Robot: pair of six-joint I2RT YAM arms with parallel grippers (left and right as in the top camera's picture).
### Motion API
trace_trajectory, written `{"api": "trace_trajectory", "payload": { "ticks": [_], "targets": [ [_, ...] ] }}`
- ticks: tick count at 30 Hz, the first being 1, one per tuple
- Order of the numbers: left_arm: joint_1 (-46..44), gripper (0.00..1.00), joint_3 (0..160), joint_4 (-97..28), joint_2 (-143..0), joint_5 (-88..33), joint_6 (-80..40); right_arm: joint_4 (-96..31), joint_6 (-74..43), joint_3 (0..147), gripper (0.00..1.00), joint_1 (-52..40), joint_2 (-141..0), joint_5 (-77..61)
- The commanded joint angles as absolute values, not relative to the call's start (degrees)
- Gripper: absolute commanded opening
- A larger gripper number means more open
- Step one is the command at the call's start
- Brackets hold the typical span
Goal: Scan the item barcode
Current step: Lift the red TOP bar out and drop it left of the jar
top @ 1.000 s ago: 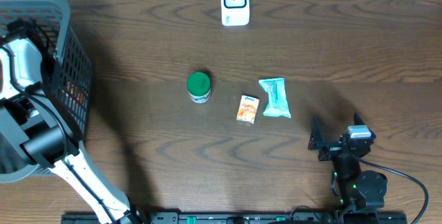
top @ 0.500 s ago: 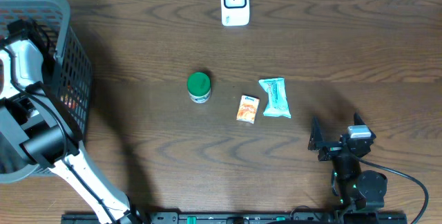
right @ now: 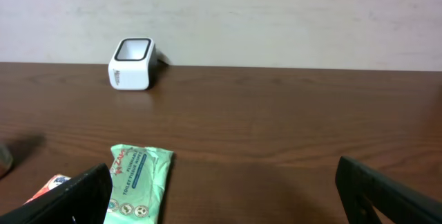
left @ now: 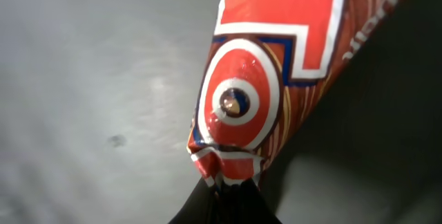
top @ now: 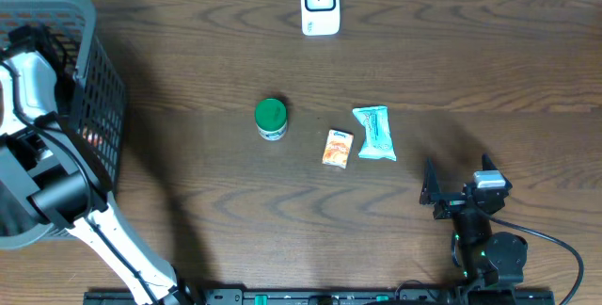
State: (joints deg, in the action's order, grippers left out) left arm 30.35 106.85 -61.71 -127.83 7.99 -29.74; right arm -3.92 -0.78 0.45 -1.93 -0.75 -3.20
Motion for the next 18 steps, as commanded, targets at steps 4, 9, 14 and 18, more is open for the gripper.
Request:
{"api": "trace_trajectory", "payload": {
  "ticks": [4, 9, 14, 18],
  "targets": [
    [32.91, 0.07, 115.79, -66.46, -118.30, 12.51, -29.06, -4.08, -0.56, 0.32, 0.99, -2.28, -0.75, -3.14],
    [33.08, 0.07, 116.99, -67.00, -106.65, 10.76, -29.32, -4.08, -0.58, 0.32, 0.99, -2.28, -0.75, -3.11],
    [31.75, 0.07, 116.99, -66.72, -94.39, -0.82, -29.71, -4.08, -0.58, 0.32, 0.99, -2.28, -0.75, -3.14],
    [26.39, 0.07, 116.97, -67.44, -87.35, -7.25, -29.67, -4.08, -0.56, 0.32, 0.99, -2.28, -0.75, -3.14]
  ]
}}
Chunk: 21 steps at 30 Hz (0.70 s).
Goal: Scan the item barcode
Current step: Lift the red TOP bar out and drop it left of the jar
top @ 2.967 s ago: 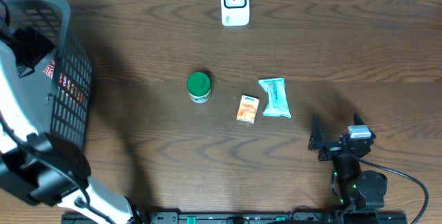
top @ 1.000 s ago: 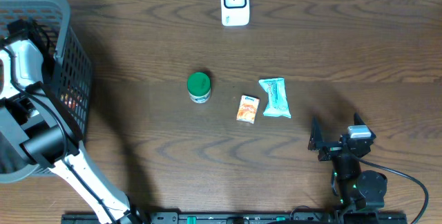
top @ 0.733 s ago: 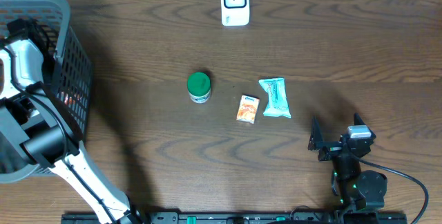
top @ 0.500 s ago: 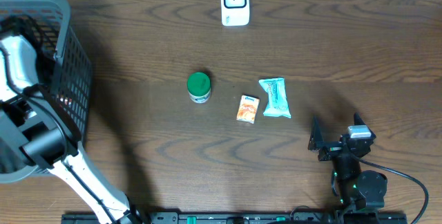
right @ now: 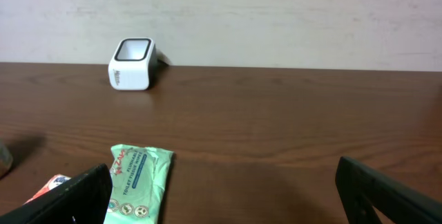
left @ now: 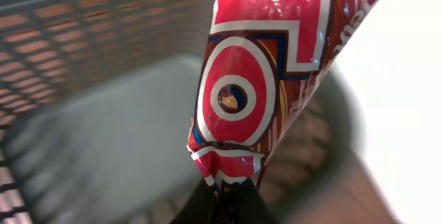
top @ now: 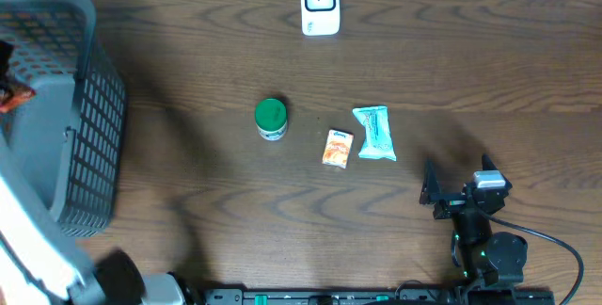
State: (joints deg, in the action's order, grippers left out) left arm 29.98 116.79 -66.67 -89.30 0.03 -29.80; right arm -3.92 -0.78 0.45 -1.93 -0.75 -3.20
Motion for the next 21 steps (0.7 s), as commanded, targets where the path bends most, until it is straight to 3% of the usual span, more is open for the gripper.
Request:
{"api": "trace_trajectory", "payload": {
  "ticks": [1, 7, 12, 21],
  "targets": [
    [24.34, 0.07, 116.97, -68.16, -86.32, -7.25, -29.67, -4.08, -0.56, 0.32, 0.99, -2.28, -0.75, -3.14],
    [8.45, 0.07, 114.91, -74.24, -85.30, -6.35, -29.65, -4.05, -0.56, 0.32, 0.99, -2.28, -0.75, -3.14],
    [-2.96, 0.07, 106.26, -73.82, -86.94, 3.33, -31.79, -4.08, -0.56, 0.32, 0.99, -2.28, -0.75, -3.14],
    [-7.53, 0.07, 81.41, -60.49, -88.09, 3.62, -38.61, -4.08, -0.56, 0.32, 0.99, -2.28, -0.75, -3.14]
  ]
}}
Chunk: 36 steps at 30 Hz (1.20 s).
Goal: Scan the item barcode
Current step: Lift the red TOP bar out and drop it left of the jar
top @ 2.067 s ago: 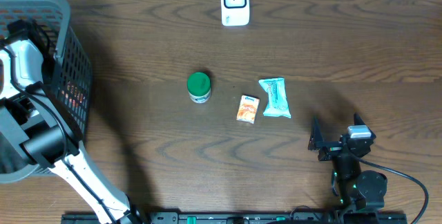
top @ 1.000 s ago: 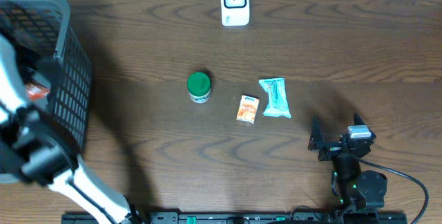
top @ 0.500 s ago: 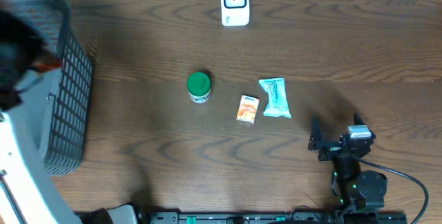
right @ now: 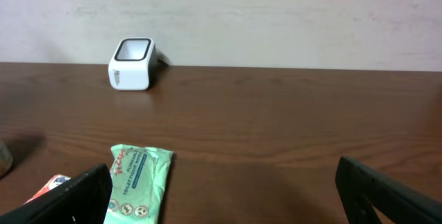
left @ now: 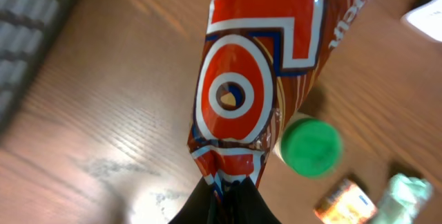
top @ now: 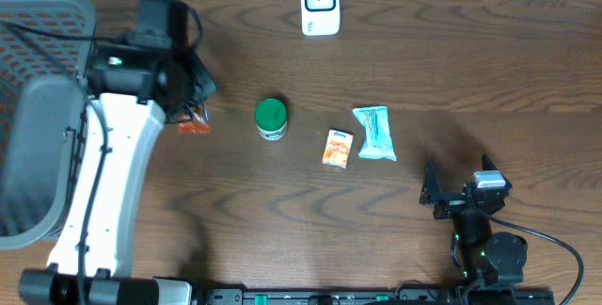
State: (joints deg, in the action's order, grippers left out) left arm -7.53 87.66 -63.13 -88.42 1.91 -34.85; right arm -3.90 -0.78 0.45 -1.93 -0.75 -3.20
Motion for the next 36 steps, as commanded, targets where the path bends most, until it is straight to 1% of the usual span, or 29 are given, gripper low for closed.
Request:
{"api": "trace_trajectory", "payload": {
  "ticks": [1, 6, 10, 18, 19, 20, 21, 22, 23, 25, 32, 34, 36],
  "targets": [
    [-7.55, 0.07, 78.74, -58.37, -88.09, 2.87, -38.81, -4.08, -0.56, 0.32, 0.99, -2.28, -0.75, -3.11],
    [-7.55, 0.07, 64.42, -44.18, -88.12, -9.69, -39.35, -4.08, -0.56, 0.32, 0.99, -2.28, -0.75, -3.14],
    [-7.60, 0.07, 56.38, -36.53, -88.14, -10.98, -42.76, -4.08, -0.56, 0.32, 0.99, -2.28, -0.75, -3.11],
    [-7.60, 0.08, 51.11, -34.85, -88.20, -11.00, -40.62, -4.08, -0.56, 0.32, 0.99, -2.28, -0.75, -3.14],
    [-7.60, 0.15, 51.11, -34.85, -88.20, -11.25, -39.83, -4.08, -0.56, 0.32, 0.99, -2.28, -0.75, -3.14],
    [-7.60, 0.29, 51.11, -34.81, -88.20, -12.05, -38.79, -4.08, -0.56, 0.32, 0.99, -2.28, -0.75, -3.14],
    [-7.60, 0.49, 51.11, -34.79, -88.20, -13.37, -37.52, -4.08, -0.56, 0.32, 0.99, -2.28, -0.75, -3.14],
    [-7.60, 0.71, 51.11, -34.59, -88.20, -15.03, -36.62, -4.08, -0.56, 0.32, 0.99, -2.28, -0.75, -3.14],
    [-7.60, 0.84, 51.16, -34.35, -88.20, -16.08, -35.94, -4.08, -0.56, 0.32, 0.99, -2.28, -0.75, -3.14],
    [-7.57, 0.98, 51.83, -34.37, -88.18, -16.53, -34.35, -4.05, -0.56, 0.32, 0.99, -2.28, -0.75, -3.14],
    [-6.44, 0.98, 61.04, -40.12, -84.79, -16.23, -29.98, -4.08, -0.58, 0.32, 0.99, -2.28, -0.75, -3.14],
    [-6.46, 0.98, 63.86, -42.13, -82.91, -15.16, -28.53, -4.05, -0.58, 0.32, 0.99, -2.28, -0.78, -3.14],
    [-6.46, 0.98, 66.72, -44.31, -80.09, -11.66, -28.08, -4.08, -0.56, 0.32, 0.99, -2.28, -0.78, -3.11]
  ]
}}
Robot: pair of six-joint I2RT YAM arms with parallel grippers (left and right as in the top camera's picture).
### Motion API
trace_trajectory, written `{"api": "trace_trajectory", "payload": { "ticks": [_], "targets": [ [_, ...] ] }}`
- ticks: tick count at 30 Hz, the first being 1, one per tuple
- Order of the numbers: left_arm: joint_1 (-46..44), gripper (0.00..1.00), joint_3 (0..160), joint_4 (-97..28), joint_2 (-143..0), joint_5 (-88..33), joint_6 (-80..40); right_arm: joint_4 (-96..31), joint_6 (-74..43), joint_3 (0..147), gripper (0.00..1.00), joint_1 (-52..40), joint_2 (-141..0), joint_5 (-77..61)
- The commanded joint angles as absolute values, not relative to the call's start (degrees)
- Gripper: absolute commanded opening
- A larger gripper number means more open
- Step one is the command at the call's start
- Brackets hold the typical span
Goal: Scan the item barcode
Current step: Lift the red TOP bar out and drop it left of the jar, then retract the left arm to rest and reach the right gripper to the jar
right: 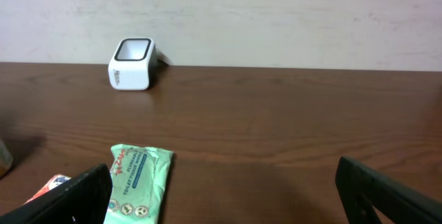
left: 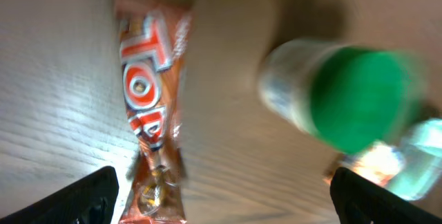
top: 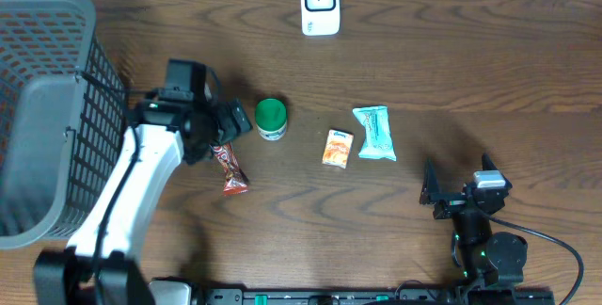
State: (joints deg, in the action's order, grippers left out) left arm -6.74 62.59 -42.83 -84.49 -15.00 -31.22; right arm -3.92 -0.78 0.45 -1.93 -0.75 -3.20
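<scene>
A red snack packet (top: 229, 168) (left: 148, 127) lies flat on the table, left of the middle. My left gripper (top: 229, 124) (left: 222, 198) hangs open above it, jaws wide apart, nothing between them. A white barcode scanner (top: 320, 4) (right: 131, 63) stands at the table's far edge. My right gripper (top: 450, 190) (right: 224, 189) rests open near the front right, empty.
A green-lidded jar (top: 271, 119) (left: 338, 96) stands just right of the left gripper. An orange packet (top: 337, 148) and a mint-green wipes pack (top: 374, 133) (right: 137, 179) lie in the middle. A grey mesh basket (top: 56, 117) fills the left side.
My left gripper was shut on the red snack packet above the table left of the jar. Now it is open and the packet lies on the table below it. The right arm has not moved.
My left gripper was inside the basket, shut on the red packet. Then it held the packet at the basket's rim, then over the table left of the green-lidded jar. Now the packet lies on the table and the gripper is open.
</scene>
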Motion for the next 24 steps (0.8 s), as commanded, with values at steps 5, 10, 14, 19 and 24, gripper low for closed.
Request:
{"api": "trace_trajectory", "payload": {
  "ticks": [5, 10, 14, 19, 24],
  "targets": [
    [-6.44, 0.98, 71.77, -44.64, -71.44, -0.30, -28.03, -4.08, -0.56, 0.32, 0.99, -2.28, -0.78, -3.14],
    [-6.44, 0.98, 72.25, -38.96, -64.20, 2.22, -26.81, -4.08, -0.56, 0.32, 0.99, -2.28, -0.78, -3.14],
    [-6.44, 0.98, 72.25, -41.06, -63.35, 2.24, -26.79, -3.55, 0.45, 0.32, 0.99, -2.28, -0.78, 0.03],
    [-6.44, 0.98, 72.25, -42.57, -62.54, 6.17, -26.85, -0.47, -6.74, 0.32, 0.99, -2.28, -0.78, -8.71],
    [-6.44, 0.98, 72.25, -36.32, -56.80, 7.20, -26.76, -1.06, -15.40, 2.42, 0.99, -2.31, -0.80, -21.93]
  ]
}}
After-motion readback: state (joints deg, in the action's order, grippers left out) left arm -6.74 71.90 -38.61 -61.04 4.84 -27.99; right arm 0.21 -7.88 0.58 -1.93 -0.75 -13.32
